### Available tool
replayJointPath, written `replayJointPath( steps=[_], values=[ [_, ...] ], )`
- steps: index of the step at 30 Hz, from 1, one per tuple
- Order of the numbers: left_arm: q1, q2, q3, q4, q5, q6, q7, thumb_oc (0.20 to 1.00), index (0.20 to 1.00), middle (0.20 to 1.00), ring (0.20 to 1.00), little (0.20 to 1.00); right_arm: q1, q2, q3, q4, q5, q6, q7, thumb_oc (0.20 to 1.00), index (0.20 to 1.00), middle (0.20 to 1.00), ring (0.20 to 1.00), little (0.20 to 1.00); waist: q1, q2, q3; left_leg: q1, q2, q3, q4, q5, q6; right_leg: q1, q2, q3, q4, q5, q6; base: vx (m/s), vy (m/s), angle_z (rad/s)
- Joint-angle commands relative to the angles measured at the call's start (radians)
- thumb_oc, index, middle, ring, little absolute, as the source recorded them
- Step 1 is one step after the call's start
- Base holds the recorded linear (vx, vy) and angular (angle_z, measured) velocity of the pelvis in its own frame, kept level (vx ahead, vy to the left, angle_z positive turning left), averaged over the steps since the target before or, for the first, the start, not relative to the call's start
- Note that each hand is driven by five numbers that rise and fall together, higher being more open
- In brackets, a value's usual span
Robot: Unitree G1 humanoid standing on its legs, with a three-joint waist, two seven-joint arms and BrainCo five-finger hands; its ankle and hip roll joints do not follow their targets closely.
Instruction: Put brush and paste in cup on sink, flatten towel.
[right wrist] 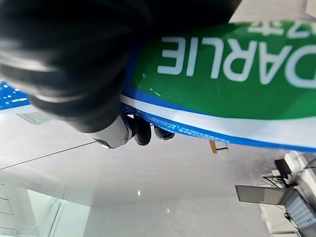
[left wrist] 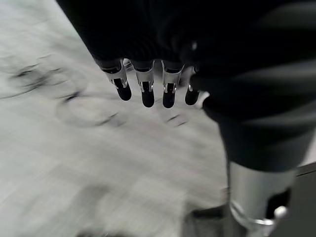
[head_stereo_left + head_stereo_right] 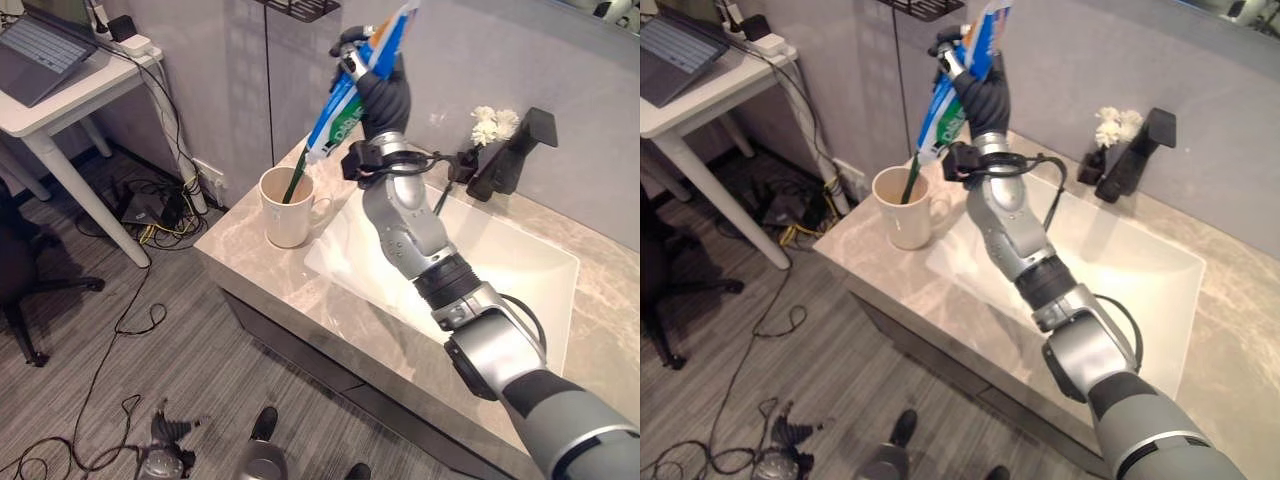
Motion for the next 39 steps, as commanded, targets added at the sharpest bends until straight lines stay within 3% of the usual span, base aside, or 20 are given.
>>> replayJointPath(
  steps=[1, 9, 16, 21, 39],
  values=[
    [-0.043, -0.009, 0.023, 0.185, -0.032, 0.044, -0.056, 1.0, 1.0, 1.0, 1.0, 1.0, -0.115, -0.01, -0.004, 0.005, -0.019, -0.044, 0.023, 0.2, 0.2, 0.2, 0.2, 0.2, -0.005, -0.028, -0.023, -0.051, -0.015, 0.024, 0.004, 0.024, 0.014, 0.053, -0.095, 0.037, 0.018, 0.076, 0.08, 0.03, 0.021, -0.11],
    [-0.023, -0.012, 0.079, 0.189, -0.03, 0.053, -0.057, 1.0, 1.0, 1.0, 1.0, 1.0, -0.051, -0.031, 0.041, -0.099, 0.012, -0.025, 0.068, 0.2, 0.2, 0.2, 0.2, 0.2, -0.004, -0.047, -0.02, -0.056, -0.021, 0.033, 0.004, 0.017, 0.021, 0.043, -0.102, 0.042, 0.015, 0.095, 0.084, 0.01, 0.005, -0.03],
    [-0.074, 0.005, 0.04, 0.106, -0.054, 0.021, -0.023, 1.0, 1.0, 1.0, 1.0, 1.0, -0.018, -0.029, 0.071, -0.156, 0.016, -0.026, 0.075, 0.2, 0.2, 0.2, 0.2, 0.2, -0.009, -0.051, -0.013, -0.061, -0.025, 0.031, 0.004, 0.016, 0.022, 0.04, -0.105, 0.037, 0.014, 0.098, 0.086, 0.0, 0.0, 0.0],
    [-0.097, 0.002, -0.004, 0.078, -0.05, 0.012, -0.011, 1.0, 1.0, 1.0, 1.0, 1.0, -0.012, -0.009, 0.082, -0.151, 0.009, -0.029, 0.074, 0.2, 0.2, 0.2, 0.2, 0.2, -0.009, -0.053, 0.0, -0.066, -0.024, 0.028, 0.004, 0.019, 0.023, 0.037, -0.105, 0.037, 0.013, 0.102, 0.088, 0.0, 0.0, 0.0],
    [-0.087, -0.005, -0.015, 0.126, -0.036, 0.009, -0.022, 1.0, 1.0, 1.0, 1.0, 1.0, -0.042, -0.004, 0.061, -0.011, -0.094, -0.035, 0.034, 0.2, 0.2, 0.2, 0.2, 0.2, 0.031, -0.089, 0.023, -0.103, -0.03, 0.008, 0.004, 0.025, 0.023, 0.019, -0.097, 0.019, 0.002, 0.115, 0.091, 0.0, 0.0, 0.01]
  ],
)
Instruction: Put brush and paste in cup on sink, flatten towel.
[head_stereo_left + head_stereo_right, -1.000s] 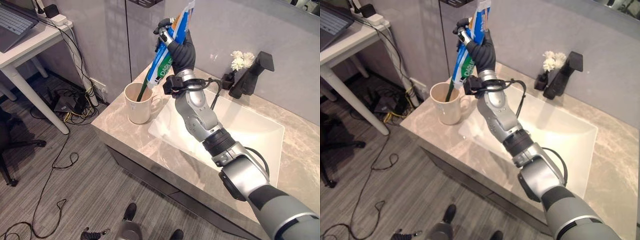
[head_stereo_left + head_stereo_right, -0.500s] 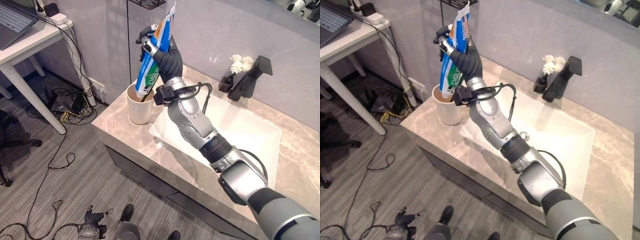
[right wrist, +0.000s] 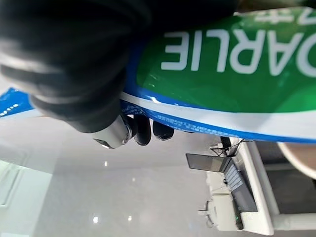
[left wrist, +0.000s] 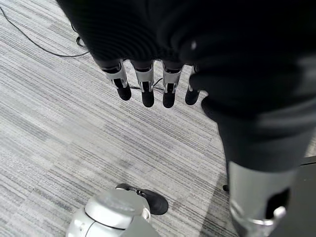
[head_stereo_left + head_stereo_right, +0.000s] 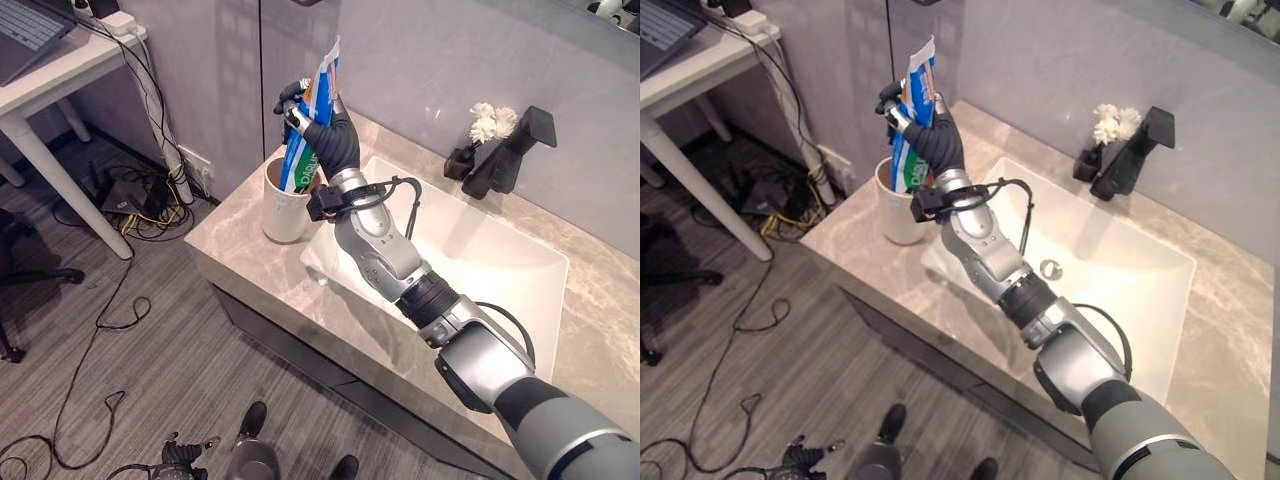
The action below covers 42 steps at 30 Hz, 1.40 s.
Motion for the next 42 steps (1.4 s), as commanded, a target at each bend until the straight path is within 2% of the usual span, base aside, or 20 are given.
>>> replayJointPath(
  steps=[1, 11, 13, 15, 16, 17, 23, 35, 42],
  values=[
    [-0.059, 0.028, -0.043, 0.059, 0.001, -0.028, 0.016, 1.0, 1.0, 1.0, 1.0, 1.0, -0.087, -0.022, -0.068, -0.015, -0.032, -0.057, -0.014, 0.2, 0.2, 0.2, 0.2, 0.2, 0.03, -0.021, 0.05, -0.026, -0.028, 0.004, -0.022, 0.029, 0.018, 0.086, -0.096, 0.012, 0.002, 0.104, 0.093, 0.0, 0.0, 0.0],
    [-0.088, 0.032, -0.074, 0.037, 0.021, -0.036, 0.031, 1.0, 1.0, 1.0, 1.0, 1.0, -0.078, -0.018, -0.024, -0.045, -0.09, -0.048, -0.007, 0.2, 0.2, 0.2, 0.2, 0.2, 0.032, -0.027, 0.06, -0.036, -0.032, 0.006, -0.022, 0.029, 0.02, 0.078, -0.099, 0.013, 0.0, 0.107, 0.096, 0.0, 0.0, 0.0],
    [-0.09, 0.032, -0.075, 0.038, 0.024, -0.036, 0.032, 1.0, 1.0, 1.0, 1.0, 1.0, -0.078, -0.021, -0.019, -0.052, -0.101, -0.046, -0.007, 0.238, 0.238, 0.238, 0.238, 0.238, 0.03, -0.03, 0.062, -0.036, -0.032, 0.005, -0.022, 0.028, 0.021, 0.075, -0.099, 0.014, 0.0, 0.108, 0.096, 0.0, 0.0, 0.0],
    [-0.093, 0.032, -0.076, 0.039, 0.027, -0.035, 0.031, 1.0, 1.0, 1.0, 1.0, 1.0, -0.079, -0.02, -0.011, -0.067, -0.108, -0.044, -0.005, 0.442, 0.442, 0.442, 0.442, 0.442, 0.028, -0.034, 0.062, -0.036, -0.031, 0.006, -0.022, 0.028, 0.021, 0.073, -0.098, 0.018, 0.0, 0.109, 0.096, 0.0, 0.0, 0.0],
    [-0.094, 0.032, -0.077, 0.039, 0.028, -0.035, 0.032, 1.0, 1.0, 1.0, 1.0, 1.0, -0.078, -0.02, -0.007, -0.074, -0.11, -0.045, -0.005, 0.683, 0.683, 0.683, 0.683, 0.683, 0.027, -0.036, 0.062, -0.036, -0.031, 0.006, -0.022, 0.027, 0.021, 0.072, -0.098, 0.02, 0.0, 0.11, 0.095, 0.0, 0.0, 0.0],
    [-0.094, 0.031, -0.076, 0.04, 0.028, -0.034, 0.032, 1.0, 1.0, 1.0, 1.0, 1.0, -0.076, -0.018, -0.003, -0.088, -0.114, -0.047, -0.006, 1.0, 1.0, 1.0, 1.0, 1.0, 0.025, -0.039, 0.062, -0.036, -0.029, 0.008, -0.022, 0.026, 0.022, 0.071, -0.098, 0.022, 0.0, 0.11, 0.095, 0.0, 0.0, 0.0],
    [-0.096, 0.027, -0.078, 0.046, 0.028, -0.028, 0.029, 1.0, 1.0, 1.0, 1.0, 1.0, -0.077, -0.004, 0.007, -0.109, -0.107, -0.049, 0.002, 1.0, 1.0, 1.0, 1.0, 1.0, 0.019, -0.048, 0.057, -0.028, -0.023, 0.011, -0.022, 0.023, 0.024, 0.069, -0.093, 0.03, 0.001, 0.108, 0.093, 0.0, 0.0, 0.0],
    [-0.11, 0.032, -0.081, 0.05, 0.037, -0.02, 0.028, 1.0, 1.0, 1.0, 1.0, 1.0, -0.093, 0.016, 0.024, -0.147, -0.128, -0.048, -0.009, 1.0, 1.0, 1.0, 1.0, 1.0, 0.017, -0.092, 0.053, -0.019, 0.0, 0.038, -0.022, 0.019, 0.02, 0.053, -0.071, 0.064, 0.0, 0.104, 0.086, -0.01, -0.007, -0.06],
    [-0.102, 0.032, -0.076, 0.06, 0.052, -0.01, 0.031, 1.0, 1.0, 1.0, 1.0, 1.0, -0.087, 0.023, 0.012, -0.163, -0.124, -0.052, -0.02, 1.0, 1.0, 1.0, 1.0, 1.0, 0.015, -0.081, 0.045, -0.006, 0.008, 0.047, -0.022, 0.017, 0.02, 0.058, -0.07, 0.07, 0.0, 0.097, 0.084, -0.01, -0.004, -0.08]
  ],
)
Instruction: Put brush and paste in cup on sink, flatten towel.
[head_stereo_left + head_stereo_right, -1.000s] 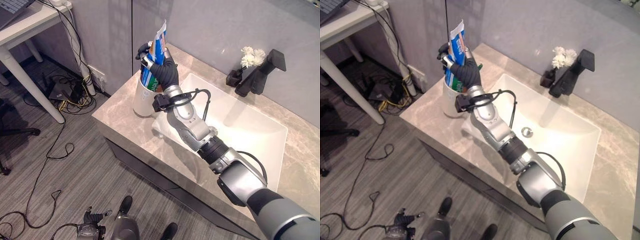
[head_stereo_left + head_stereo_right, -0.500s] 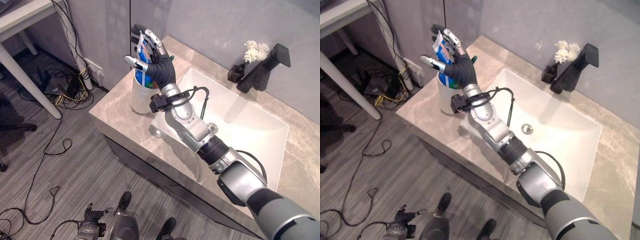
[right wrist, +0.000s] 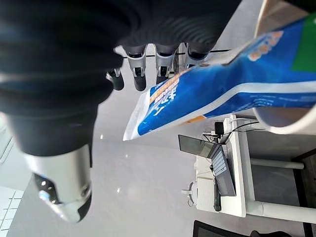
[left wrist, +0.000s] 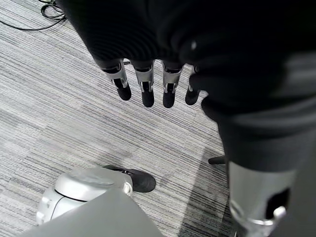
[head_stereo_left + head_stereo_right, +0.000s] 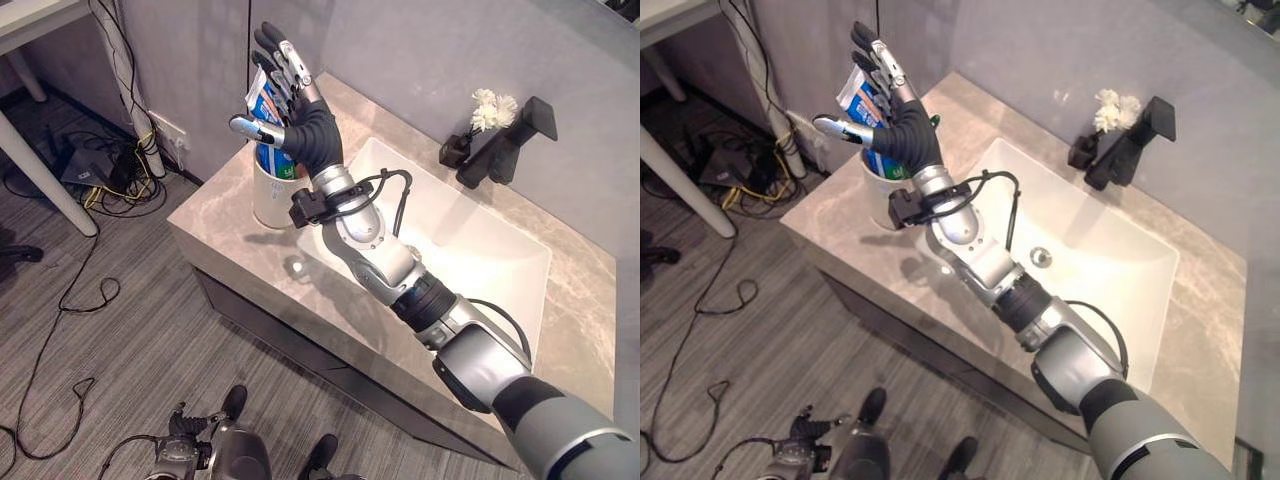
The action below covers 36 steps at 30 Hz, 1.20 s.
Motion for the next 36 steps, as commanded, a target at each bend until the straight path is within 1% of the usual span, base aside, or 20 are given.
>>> replayJointPath(
  steps=[1, 8, 11, 12, 13, 14, 15, 16, 17, 18, 19, 20, 22, 23, 25, 26, 29, 31, 33, 36],
  values=[
    [-0.023, 0.015, -0.032, 0.072, 0.039, -0.004, 0.022, 1.0, 1.0, 1.0, 1.0, 1.0, -0.075, 0.013, -0.038, -0.049, -0.008, -0.052, -0.012, 1.0, 1.0, 1.0, 1.0, 1.0, 0.015, 0.012, -0.001, 0.024, -0.001, 0.007, -0.059, 0.023, 0.021, 0.099, -0.076, 0.024, 0.0, 0.065, 0.092, -0.01, -0.008, -0.08],
    [-0.007, 0.005, -0.031, 0.072, 0.064, -0.007, 0.032, 1.0, 1.0, 1.0, 1.0, 1.0, -0.069, -0.021, -0.1, -0.139, -0.032, -0.072, -0.053, 1.0, 1.0, 1.0, 1.0, 1.0, 0.002, 0.051, -0.029, 0.045, 0.002, 0.019, -0.059, 0.021, 0.019, 0.113, -0.077, 0.032, 0.0, 0.048, 0.089, 0.0, 0.001, -0.06],
    [0.003, -0.003, -0.033, 0.012, 0.079, -0.034, 0.052, 1.0, 1.0, 1.0, 1.0, 1.0, -0.057, -0.173, -0.213, -0.326, -0.137, -0.101, -0.122, 1.0, 1.0, 1.0, 1.0, 1.0, -0.036, 0.091, -0.051, 0.081, 0.011, 0.053, -0.059, 0.011, 0.019, 0.124, -0.076, 0.058, 0.0, 0.036, 0.089, 0.02, 0.017, -0.08],
    [0.014, -0.001, -0.031, -0.026, 0.084, -0.051, 0.049, 1.0, 1.0, 1.0, 1.0, 1.0, -0.024, -0.277, -0.281, -0.397, -0.214, -0.104, -0.156, 1.0, 1.0, 1.0, 1.0, 1.0, -0.054, 0.108, -0.058, 0.093, 0.012, 0.063, -0.059, 0.007, 0.019, 0.127, -0.076, 0.066, 0.0, 0.03, 0.09, 0.01, 0.004, -0.19],
    [0.014, -0.001, -0.032, -0.026, 0.084, -0.051, 0.049, 1.0, 1.0, 1.0, 1.0, 1.0, -0.023, -0.278, -0.282, -0.399, -0.215, -0.103, -0.156, 1.0, 1.0, 1.0, 1.0, 1.0, -0.054, 0.108, -0.06, 0.089, 0.011, 0.062, -0.059, 0.01, 0.02, 0.123, -0.077, 0.066, 0.0, 0.032, 0.09, 0.0, 0.024, -0.19],
    [0.032, 0.007, -0.024, -0.099, 0.087, -0.077, 0.053, 1.0, 1.0, 1.0, 1.0, 1.0, 0.038, -0.383, -0.379, -0.468, -0.288, -0.114, -0.193, 1.0, 1.0, 1.0, 1.0, 1.0, -0.078, 0.13, -0.066, 0.099, 0.013, 0.071, -0.059, 0.007, 0.021, 0.126, -0.077, 0.074, 0.0, 0.025, 0.091, 0.01, 0.007, -0.18],
    [0.045, 0.014, -0.02, -0.138, 0.09, -0.086, 0.052, 1.0, 1.0, 1.0, 1.0, 1.0, 0.077, -0.435, -0.434, -0.489, -0.332, -0.116, -0.214, 1.0, 1.0, 1.0, 1.0, 1.0, -0.086, 0.138, -0.069, 0.108, 0.015, 0.075, -0.059, 0.001, 0.019, 0.131, -0.076, 0.077, 0.0, 0.019, 0.092, 0.01, 0.007, -0.2],
    [0.045, 0.015, -0.022, -0.139, 0.089, -0.085, 0.052, 1.0, 1.0, 1.0, 1.0, 1.0, 0.08, -0.436, -0.436, -0.491, -0.333, -0.115, -0.214, 1.0, 1.0, 1.0, 1.0, 1.0, -0.085, 0.137, -0.071, 0.103, 0.014, 0.074, -0.059, 0.005, 0.02, 0.127, -0.077, 0.076, 0.0, 0.022, 0.092, 0.03, -0.012, -0.25],
    [0.086, 0.04, 0.009, -0.275, 0.081, -0.122, 0.058, 1.0, 1.0, 1.0, 1.0, 1.0, 0.228, -0.565, -0.592, -0.538, -0.446, -0.117, -0.279, 1.0, 1.0, 1.0, 1.0, 1.0, -0.115, 0.161, -0.073, 0.118, 0.017, 0.079, -0.059, -0.005, 0.019, 0.136, -0.076, 0.08, 0.0, 0.013, 0.095, 0.02, -0.001, -0.17],
    [0.104, 0.05, 0.021, -0.314, 0.075, -0.133, 0.052, 1.0, 1.0, 1.0, 1.0, 1.0, 0.299, -0.591, -0.668, -0.54, -0.486, -0.118, -0.311, 1.0, 1.0, 1.0, 1.0, 1.0, -0.124, 0.17, -0.076, 0.12, 0.018, 0.079, -0.059, -0.007, 0.019, 0.137, -0.076, 0.079, 0.0, 0.01, 0.096, 0.0, 0.0, 0.0],
    [0.106, 0.053, 0.017, -0.316, 0.074, -0.132, 0.051, 1.0, 1.0, 1.0, 1.0, 1.0, 0.307, -0.59, -0.674, -0.545, -0.487, -0.117, -0.312, 1.0, 1.0, 1.0, 1.0, 1.0, -0.122, 0.167, -0.08, 0.115, 0.017, 0.078, -0.059, -0.001, 0.02, 0.133, -0.076, 0.079, 0.0, 0.014, 0.096, 0.0, 0.0, 0.0],
    [0.125, 0.066, 0.042, -0.382, 0.063, -0.152, 0.048, 1.0, 1.0, 1.0, 1.0, 1.0, 0.408, -0.629, -0.759, -0.522, -0.525, -0.11, -0.34, 1.0, 1.0, 1.0, 1.0, 1.0, -0.134, 0.177, -0.077, 0.115, 0.017, 0.078, -0.059, 0.004, 0.021, 0.133, -0.077, 0.078, 0.0, 0.018, 0.096, 0.0, -0.014, -0.15],
    [0.17, 0.105, 0.079, -0.517, 0.036, -0.178, 0.03, 1.0, 1.0, 1.0, 1.0, 1.0, 0.573, -0.642, -0.914, -0.479, -0.52, -0.122, -0.389, 1.0, 1.0, 1.0, 1.0, 1.0, -0.152, 0.189, -0.077, 0.118, 0.019, 0.079, -0.059, 0.001, 0.021, 0.133, -0.077, 0.077, 0.0, 0.016, 0.099, 0.01, -0.022, -0.17],
    [0.172, 0.107, 0.077, -0.519, 0.036, -0.176, 0.03, 1.0, 1.0, 1.0, 1.0, 1.0, 0.577, -0.641, -0.917, -0.48, -0.52, -0.123, -0.388, 1.0, 1.0, 1.0, 1.0, 1.0, -0.151, 0.187, -0.081, 0.119, 0.019, 0.078, -0.059, -0.005, 0.02, 0.134, -0.077, 0.078, 0.0, 0.01, 0.1, -0.01, -0.021, -0.12],
    [0.238, 0.154, 0.144, -0.685, 0.004, -0.203, 0.0, 1.0, 1.0, 1.0, 1.0, 1.0, 0.753, -0.645, -1.083, -0.39, -0.574, -0.098, -0.471, 1.0, 1.0, 1.0, 1.0, 1.0, -0.164, 0.2, -0.084, 0.117, 0.022, 0.076, -0.059, -0.007, 0.017, 0.134, -0.076, 0.075, 0.0, 0.006, 0.102, 0.04, -0.052, -0.1],
    [0.294, 0.189, 0.227, -0.79, -0.03, -0.221, -0.014, 1.0, 1.0, 1.0, 1.0, 1.0, 0.912, -0.641, -1.215, -0.26, -0.57, -0.079, -0.505, 1.0, 1.0, 1.0, 1.0, 1.0, -0.185, 0.211, -0.083, 0.118, 0.025, 0.074, -0.059, -0.005, 0.013, 0.135, -0.074, 0.076, 0.0, 0.004, 0.101, 0.06, -0.08, 0.08],
    [0.367, 0.214, 0.368, -0.939, -0.054, -0.239, -0.001, 1.0, 1.0, 1.0, 1.0, 1.0, 1.075, -0.555, -1.342, -0.101, -0.547, -0.033, -0.547, 1.0, 1.0, 1.0, 1.0, 1.0, -0.206, 0.228, -0.077, 0.117, 0.032, 0.074, -0.059, 0.001, 0.007, 0.134, -0.071, 0.079, 0.0, 0.002, 0.097, 0.0, -0.055, 0.05],
    [0.385, 0.229, 0.421, -1.002, -0.068, -0.253, 0.013, 1.0, 1.0, 1.0, 1.0, 1.0, 1.1, -0.53, -1.339, 0.052, -0.482, -0.031, -0.567, 1.0, 1.0, 1.0, 1.0, 1.0, -0.211, 0.241, -0.078, 0.119, 0.034, 0.075, -0.059, -0.004, 0.004, 0.132, -0.07, 0.085, 0.0, -0.004, 0.097, 0.02, -0.044, -0.02],
    [0.415, 0.228, 0.477, -1.064, -0.066, -0.252, 0.016, 1.0, 1.0, 1.0, 1.0, 1.0, 1.135, -0.458, -1.352, 0.144, -0.419, -0.046, -0.548, 1.0, 1.0, 1.0, 1.0, 1.0, -0.227, 0.257, -0.077, 0.124, 0.038, 0.083, -0.059, -0.003, 0.003, 0.128, -0.07, 0.093, 0.0, -0.007, 0.095, 0.0, -0.007, -0.03],
    [0.422, 0.24, 0.497, -1.094, -0.109, -0.261, -0.011, 1.0, 1.0, 1.0, 1.0, 1.0, 1.141, -0.462, -1.311, 0.3, -0.356, -0.054, -0.504, 1.0, 1.0, 1.0, 1.0, 1.0, -0.231, 0.267, -0.077, 0.129, 0.042, 0.092, -0.059, -0.003, 0.002, 0.126, -0.07, 0.103, 0.0, -0.008, 0.093, 0.0, -0.005, -0.04]
  ],
)
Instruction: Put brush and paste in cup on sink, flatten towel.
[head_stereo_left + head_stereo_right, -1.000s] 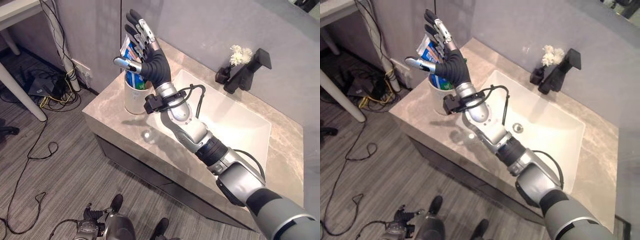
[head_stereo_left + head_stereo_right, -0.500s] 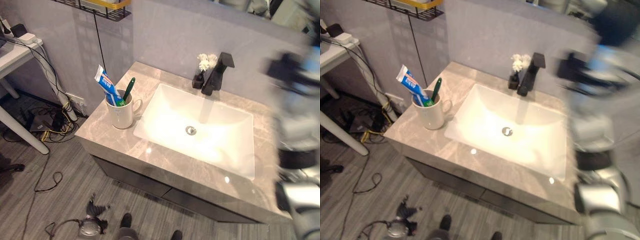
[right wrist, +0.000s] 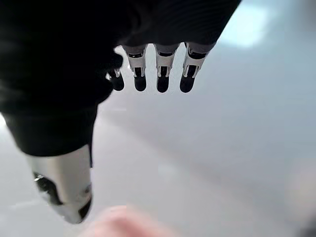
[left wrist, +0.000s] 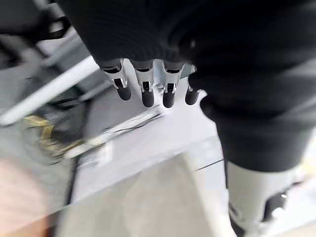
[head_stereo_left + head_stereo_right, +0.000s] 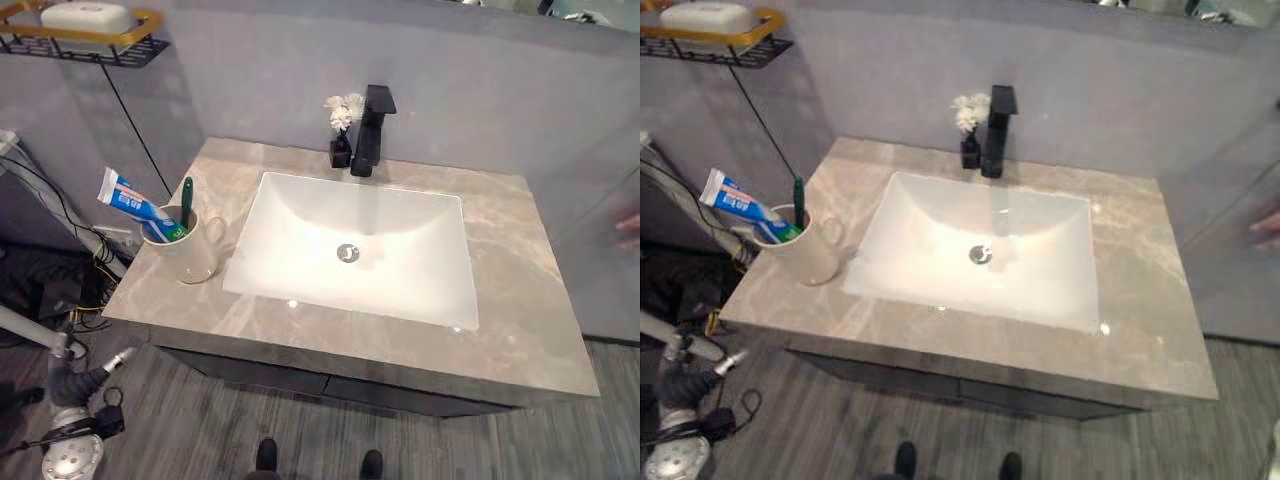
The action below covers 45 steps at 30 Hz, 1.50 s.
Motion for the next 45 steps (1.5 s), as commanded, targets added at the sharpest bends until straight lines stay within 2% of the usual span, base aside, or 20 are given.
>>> replayJointPath(
  steps=[1, 3, 4, 5, 6, 7, 9, 10, 14, 23, 26, 30, 32, 35, 37, 38, 45],
  values=[
    [-0.024, 0.06, 0.032, -0.112, -0.05, -0.079, -0.033, 1.0, 1.0, 1.0, 1.0, 1.0, -0.026, -0.05, 0.05, 0.168, 0.105, -0.02, 0.071, 1.0, 1.0, 1.0, 1.0, 1.0, 0.005, 0.009, 0.005, -0.014, 0.039, 0.001, 0.001, 0.004, -0.022, 0.066, -0.058, 0.006, 0.007, -0.007, 0.077, -0.01, -0.011, -0.08],
    [-0.031, 0.064, 0.033, -0.167, -0.082, -0.095, -0.06, 1.0, 1.0, 1.0, 1.0, 1.0, -0.05, -0.02, 0.118, 0.335, 0.2, -0.014, 0.155, 1.0, 1.0, 1.0, 1.0, 1.0, 0.004, 0.02, 0.011, -0.01, 0.04, 0.008, 0.001, 0.01, -0.024, 0.064, -0.057, 0.01, 0.007, -0.003, 0.074, -0.03, -0.009, -0.09],
    [-0.029, 0.063, 0.037, -0.168, -0.084, -0.094, -0.061, 1.0, 1.0, 1.0, 1.0, 1.0, -0.054, -0.024, 0.121, 0.345, 0.205, -0.019, 0.16, 1.0, 1.0, 1.0, 1.0, 1.0, 0.003, 0.019, 0.01, -0.008, 0.041, 0.008, 0.001, 0.004, -0.025, 0.065, -0.057, 0.012, 0.007, -0.008, 0.075, -0.03, -0.008, -0.11],
    [-0.058, 0.073, 0.014, -0.216, -0.129, -0.1, -0.092, 0.2, 0.2, 0.2, 0.2, 0.2, -0.081, 0.02, 0.205, 0.448, 0.283, 0.012, 0.258, 1.0, 1.0, 1.0, 1.0, 1.0, 0.006, 0.029, 0.011, -0.009, 0.042, 0.011, 0.001, 0.006, -0.027, 0.065, -0.057, 0.012, 0.007, -0.009, 0.072, 0.0, -0.01, -0.14],
    [-0.056, 0.075, 0.019, -0.217, -0.134, -0.099, -0.096, 0.2, 0.2, 0.2, 0.2, 0.2, -0.085, 0.015, 0.21, 0.458, 0.292, 0.008, 0.267, 1.0, 1.0, 1.0, 1.0, 1.0, 0.004, 0.028, 0.013, -0.008, 0.042, 0.011, 0.001, 0.006, -0.027, 0.065, -0.056, 0.013, 0.007, -0.009, 0.071, -0.05, -0.02, -0.11],
    [-0.084, 0.093, 0.005, -0.262, -0.187, -0.102, -0.167, 0.2, 0.2, 0.2, 0.2, 0.2, -0.099, 0.073, 0.307, 0.552, 0.38, 0.054, 0.426, 1.0, 1.0, 1.0, 1.0, 1.0, 0.004, 0.034, 0.019, -0.006, 0.044, 0.015, 0.001, 0.009, -0.03, 0.066, -0.054, 0.015, 0.007, -0.011, 0.068, -0.02, -0.026, -0.08],
    [-0.111, 0.11, -0.008, -0.275, -0.233, -0.088, -0.235, 0.2, 0.2, 0.2, 0.2, 0.2, -0.088, 0.121, 0.454, 0.568, 0.349, 0.091, 0.59, 1.0, 1.0, 1.0, 1.0, 1.0, 0.001, 0.035, 0.025, 0.002, 0.045, 0.021, 0.001, 0.01, -0.034, 0.071, -0.052, 0.023, 0.007, -0.016, 0.063, -0.02, -0.013, -0.01],
    [-0.108, 0.122, -0.003, -0.287, -0.245, -0.084, -0.273, 0.2, 0.2, 0.2, 0.2, 0.2, -0.086, 0.131, 0.539, 0.578, 0.286, 0.113, 0.667, 1.0, 1.0, 1.0, 1.0, 1.0, 0.002, 0.035, 0.024, -0.001, 0.045, 0.022, 0.001, 0.017, -0.034, 0.067, -0.051, 0.026, 0.007, -0.013, 0.061, 0.0, 0.0, 0.0],
    [-0.071, 0.154, 0.018, -0.342, -0.266, -0.075, -0.333, 0.2, 0.2, 0.2, 0.2, 0.2, -0.071, 0.166, 0.659, 0.544, 0.191, 0.132, 0.754, 1.0, 1.0, 1.0, 1.0, 1.0, 0.009, 0.044, 0.022, 0.005, 0.045, 0.029, 0.001, 0.02, -0.034, 0.066, -0.051, 0.03, 0.007, -0.011, 0.058, 0.02, -0.015, -0.05],
    [-0.069, 0.123, 0.041, -0.372, -0.257, -0.086, -0.302, 0.2, 0.2, 0.2, 0.2, 0.2, -0.053, 0.177, 0.684, 0.559, 0.111, 0.143, 0.722, 1.0, 1.0, 1.0, 1.0, 1.0, 0.018, 0.051, 0.029, 0.0, 0.04, 0.017, 0.001, 0.023, -0.033, 0.069, -0.054, 0.017, 0.007, -0.013, 0.059, 0.0, -0.005, 0.02],
    [-0.067, 0.098, -0.017, -0.39, -0.349, -0.058, -0.354, 0.2, 0.2, 0.2, 0.2, 0.2, -0.058, 0.167, 0.663, 0.605, 0.093, 0.155, 0.691, 1.0, 1.0, 1.0, 1.0, 1.0, 0.017, 0.054, 0.033, -0.01, 0.036, 0.012, 0.001, 0.025, -0.032, 0.061, -0.057, 0.011, 0.007, -0.013, 0.061, 0.0, -0.003, 0.01],
    [-0.03, 0.1, -0.086, -0.366, -0.439, -0.021, -0.422, 0.2, 0.2, 0.2, 0.2, 0.2, -0.065, 0.156, 0.665, 0.572, 0.089, 0.15, 0.678, 1.0, 1.0, 1.0, 1.0, 1.0, 0.012, 0.058, 0.049, -0.023, 0.035, 0.015, 0.001, 0.03, -0.03, 0.044, -0.055, 0.019, 0.007, -0.006, 0.064, 0.0, -0.007, 0.02],
    [-0.029, 0.098, -0.099, -0.354, -0.44, -0.02, -0.423, 0.2, 0.2, 0.2, 0.2, 0.2, -0.066, 0.156, 0.668, 0.558, 0.085, 0.146, 0.668, 1.0, 1.0, 1.0, 1.0, 1.0, 0.011, 0.059, 0.052, -0.025, 0.035, 0.016, 0.001, 0.03, -0.029, 0.04, -0.055, 0.022, 0.007, -0.005, 0.064, 0.0, -0.003, -0.02],
    [-0.098, 0.043, -0.144, -0.242, -0.423, -0.029, -0.36, 0.2, 0.2, 0.2, 0.2, 0.2, -0.085, 0.168, 0.714, 0.511, 0.024, 0.146, 0.619, 1.0, 1.0, 1.0, 1.0, 1.0, 0.002, 0.064, 0.056, -0.034, 0.035, 0.024, 0.001, 0.032, -0.029, 0.027, -0.054, 0.029, 0.007, 0.0, 0.063, 0.0, 0.0, 0.0],
    [-0.113, 0.04, -0.155, -0.233, -0.418, -0.027, -0.352, 0.2, 0.2, 0.2, 0.2, 0.2, -0.09, 0.169, 0.729, 0.5, 0.011, 0.15, 0.62, 1.0, 1.0, 1.0, 1.0, 1.0, 0.0, 0.065, 0.058, -0.037, 0.036, 0.024, 0.001, 0.033, -0.03, 0.024, -0.054, 0.029, 0.007, 0.001, 0.063, 0.0, 0.0, 0.0],
    [-0.128, 0.053, -0.164, -0.219, -0.408, -0.025, -0.35, 0.2, 0.2, 0.2, 0.2, 0.2, -0.097, 0.163, 0.766, 0.477, -0.032, 0.155, 0.618, 1.0, 1.0, 1.0, 1.0, 1.0, -0.004, 0.069, 0.06, -0.042, 0.036, 0.024, 0.001, 0.035, -0.031, 0.02, -0.053, 0.03, 0.007, 0.002, 0.063, 0.0, 0.0, 0.0],
    [-0.195, 0.108, -0.166, -0.143, -0.406, -0.014, -0.328, 0.2, 0.2, 0.2, 0.2, 0.2, -0.104, 0.158, 0.824, 0.45, -0.093, 0.17, 0.625, 1.0, 1.0, 1.0, 1.0, 1.0, -0.018, 0.085, 0.066, -0.052, 0.033, 0.028, 0.001, 0.036, -0.03, 0.005, -0.054, 0.035, 0.007, 0.007, 0.063, 0.0, 0.0, 0.0]
  ],
)
